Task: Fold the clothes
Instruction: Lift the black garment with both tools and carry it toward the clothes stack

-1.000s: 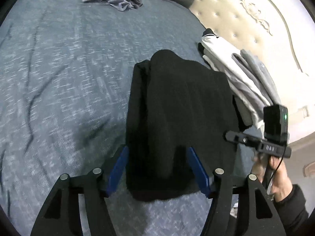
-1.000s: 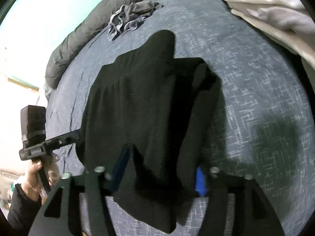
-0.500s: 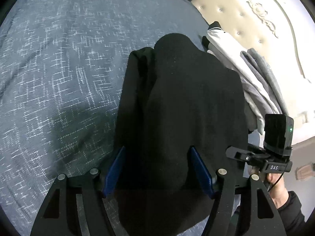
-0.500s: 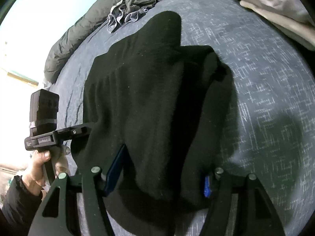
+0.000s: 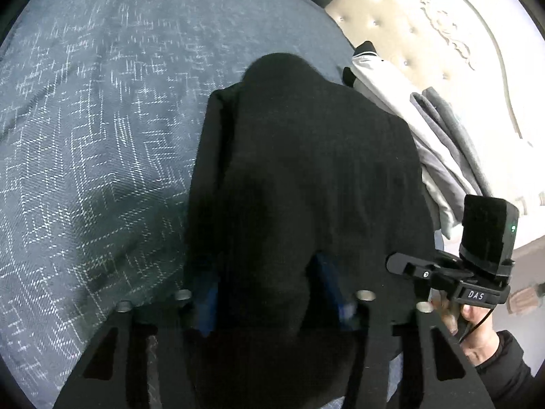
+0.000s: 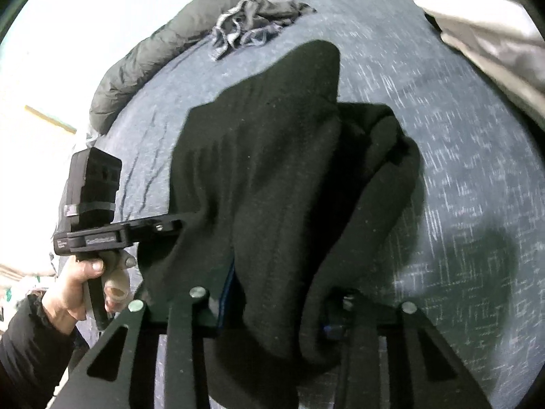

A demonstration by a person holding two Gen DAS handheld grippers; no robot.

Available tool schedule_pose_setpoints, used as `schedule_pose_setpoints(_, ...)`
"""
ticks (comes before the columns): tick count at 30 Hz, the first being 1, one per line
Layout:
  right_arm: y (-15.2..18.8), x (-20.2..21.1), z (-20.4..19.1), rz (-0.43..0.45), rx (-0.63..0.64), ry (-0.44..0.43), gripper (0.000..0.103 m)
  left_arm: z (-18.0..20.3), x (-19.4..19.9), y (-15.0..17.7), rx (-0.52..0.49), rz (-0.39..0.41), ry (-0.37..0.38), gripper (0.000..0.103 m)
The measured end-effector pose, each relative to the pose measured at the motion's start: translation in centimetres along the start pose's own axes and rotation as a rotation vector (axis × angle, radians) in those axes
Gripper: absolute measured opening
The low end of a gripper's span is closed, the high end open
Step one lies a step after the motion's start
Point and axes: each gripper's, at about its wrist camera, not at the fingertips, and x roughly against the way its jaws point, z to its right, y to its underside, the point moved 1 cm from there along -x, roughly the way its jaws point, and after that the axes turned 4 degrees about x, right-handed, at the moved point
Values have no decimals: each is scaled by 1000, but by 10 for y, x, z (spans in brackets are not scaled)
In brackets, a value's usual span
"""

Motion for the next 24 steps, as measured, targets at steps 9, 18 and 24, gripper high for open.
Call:
schedule_pose_setpoints(9,-21,40,-21,48,73,-26,34,31,31,-1,-21,53,2,28)
schedule_pose_setpoints(18,-58,136,-25,92,153,-37,34,124,72,-21,-74,123,36,28)
schedule_pose_setpoints(24,-86,204,-25,134,204,-30,34,200,91,-46,-134,174,31,28)
